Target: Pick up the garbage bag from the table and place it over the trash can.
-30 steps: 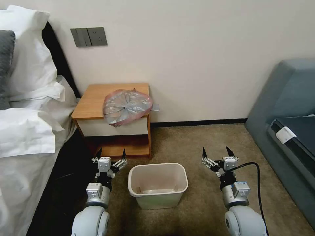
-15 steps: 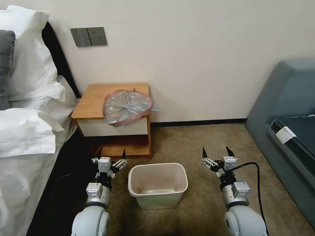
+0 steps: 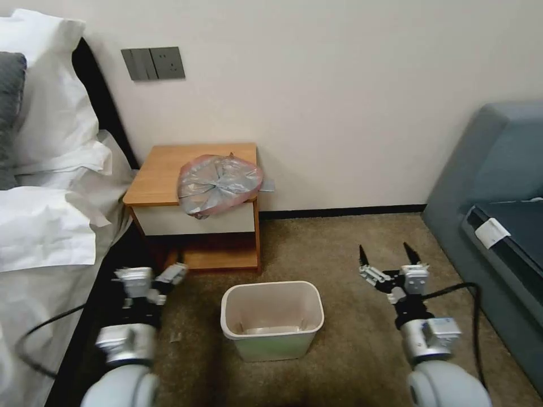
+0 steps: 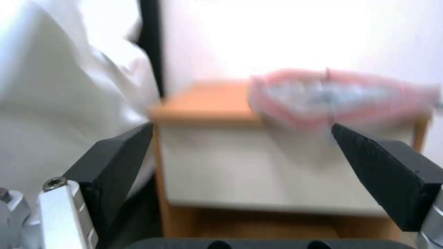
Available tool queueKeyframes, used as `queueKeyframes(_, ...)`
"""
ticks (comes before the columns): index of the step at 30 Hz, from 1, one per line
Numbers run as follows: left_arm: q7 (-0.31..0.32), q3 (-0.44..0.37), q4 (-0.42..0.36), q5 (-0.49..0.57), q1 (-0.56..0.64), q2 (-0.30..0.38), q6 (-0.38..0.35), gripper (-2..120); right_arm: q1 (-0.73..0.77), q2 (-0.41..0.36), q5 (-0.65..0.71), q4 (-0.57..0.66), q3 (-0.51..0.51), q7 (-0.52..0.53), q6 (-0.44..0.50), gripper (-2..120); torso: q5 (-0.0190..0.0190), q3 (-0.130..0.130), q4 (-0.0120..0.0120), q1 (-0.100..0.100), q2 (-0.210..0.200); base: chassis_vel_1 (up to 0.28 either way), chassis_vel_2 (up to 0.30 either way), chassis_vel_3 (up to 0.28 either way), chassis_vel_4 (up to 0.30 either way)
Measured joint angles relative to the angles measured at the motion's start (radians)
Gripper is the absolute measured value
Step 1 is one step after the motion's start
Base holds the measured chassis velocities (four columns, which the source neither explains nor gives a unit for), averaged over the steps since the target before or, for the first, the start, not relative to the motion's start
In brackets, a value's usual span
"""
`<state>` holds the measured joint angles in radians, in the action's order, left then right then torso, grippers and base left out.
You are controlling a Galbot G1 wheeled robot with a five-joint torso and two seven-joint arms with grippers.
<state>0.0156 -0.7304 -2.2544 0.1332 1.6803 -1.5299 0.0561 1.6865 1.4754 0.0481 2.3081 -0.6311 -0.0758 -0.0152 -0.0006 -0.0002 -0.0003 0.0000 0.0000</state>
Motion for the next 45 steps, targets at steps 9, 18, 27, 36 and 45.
queueKeyframes(9,0.011,-0.036,-0.037,0.035,0.068,0.003,0.042,97,-0.002,-0.089,-0.047,0.052,0.012,-0.071,0.054,100,0.0005,0.000,0.0001,0.000,0.000,0.000,0.000,0.000,0.000)
queueKeyframes(18,0.021,0.040,0.049,0.008,0.092,0.021,0.050,97,-0.202,-0.258,-0.382,-0.186,0.118,-0.038,0.172,100,0.0008,0.000,0.0002,0.000,0.000,0.000,0.000,0.000,0.000)
queueKeyframes(27,0.032,0.072,0.066,-0.035,0.092,-0.003,0.061,97,-0.499,-0.311,-0.715,-0.432,0.285,0.012,0.265,100,0.0008,0.000,0.0002,0.000,0.000,0.000,0.000,0.000,0.000)
queueKeyframes(36,0.045,0.089,0.135,-0.063,0.070,-0.028,0.089,97,-0.720,-0.226,-0.915,-0.702,0.411,0.075,0.350,100,0.0005,0.000,0.0003,0.000,0.000,0.000,0.000,0.000,0.000)
queueKeyframes(45,0.046,0.065,0.139,-0.056,0.061,-0.026,0.090,97,-0.899,-0.171,-1.012,-0.863,0.498,0.120,0.378,100,0.0005,0.000,0.0003,0.000,0.000,0.000,0.000,0.000,0.000)
